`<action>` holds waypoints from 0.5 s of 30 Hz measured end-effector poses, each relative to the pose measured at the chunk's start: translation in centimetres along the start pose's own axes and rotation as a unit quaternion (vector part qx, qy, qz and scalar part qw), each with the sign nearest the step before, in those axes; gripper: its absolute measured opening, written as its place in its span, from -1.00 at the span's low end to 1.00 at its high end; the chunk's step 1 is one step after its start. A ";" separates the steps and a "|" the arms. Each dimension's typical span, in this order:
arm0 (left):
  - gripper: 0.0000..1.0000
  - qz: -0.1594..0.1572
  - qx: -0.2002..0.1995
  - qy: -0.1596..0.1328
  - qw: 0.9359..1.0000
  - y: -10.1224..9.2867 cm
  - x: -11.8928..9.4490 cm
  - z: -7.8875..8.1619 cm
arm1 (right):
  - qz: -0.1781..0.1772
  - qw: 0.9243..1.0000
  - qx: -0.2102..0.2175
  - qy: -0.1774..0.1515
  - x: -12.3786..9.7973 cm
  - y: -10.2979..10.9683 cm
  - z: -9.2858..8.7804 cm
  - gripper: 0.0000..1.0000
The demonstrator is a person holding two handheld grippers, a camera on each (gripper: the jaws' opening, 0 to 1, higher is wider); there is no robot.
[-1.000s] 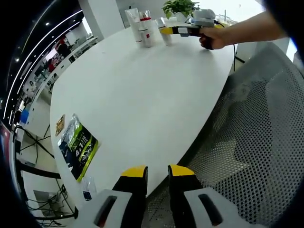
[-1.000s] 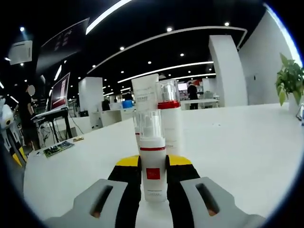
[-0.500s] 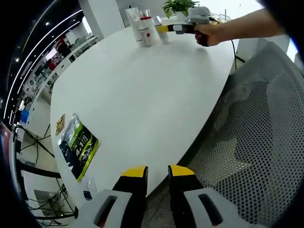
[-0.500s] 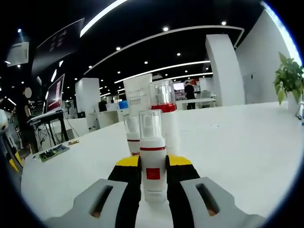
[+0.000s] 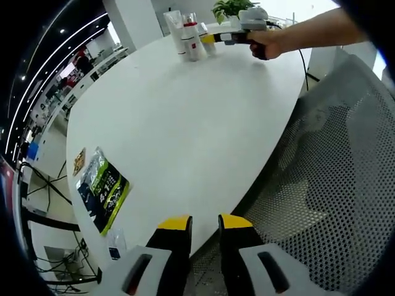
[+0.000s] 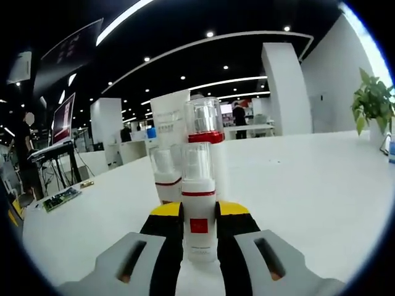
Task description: Arrange the skincare products in the storage area until every visible bottle or jar stands upright without overlapping.
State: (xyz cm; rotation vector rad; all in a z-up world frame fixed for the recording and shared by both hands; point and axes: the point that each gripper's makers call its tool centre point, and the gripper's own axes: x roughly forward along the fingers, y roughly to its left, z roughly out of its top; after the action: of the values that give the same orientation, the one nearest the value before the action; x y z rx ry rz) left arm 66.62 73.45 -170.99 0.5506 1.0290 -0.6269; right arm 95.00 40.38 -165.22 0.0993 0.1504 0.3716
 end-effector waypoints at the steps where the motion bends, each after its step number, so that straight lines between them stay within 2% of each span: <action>1: -0.65 0.000 0.000 -0.001 1.000 0.0 0.0 0.0 | -0.002 1.000 -0.002 0.001 0.0 -0.1 0.0 -0.65; 15: -0.65 0.000 0.001 0.003 1.000 0.0 0.0 -0.1 | -0.013 1.000 -0.006 0.002 0.7 -0.3 0.1 -0.64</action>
State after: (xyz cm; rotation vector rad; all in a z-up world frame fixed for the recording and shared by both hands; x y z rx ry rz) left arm 66.57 73.52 -171.07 0.5541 1.0339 -0.6277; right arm 95.73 40.34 -165.27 0.0841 0.1541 0.3471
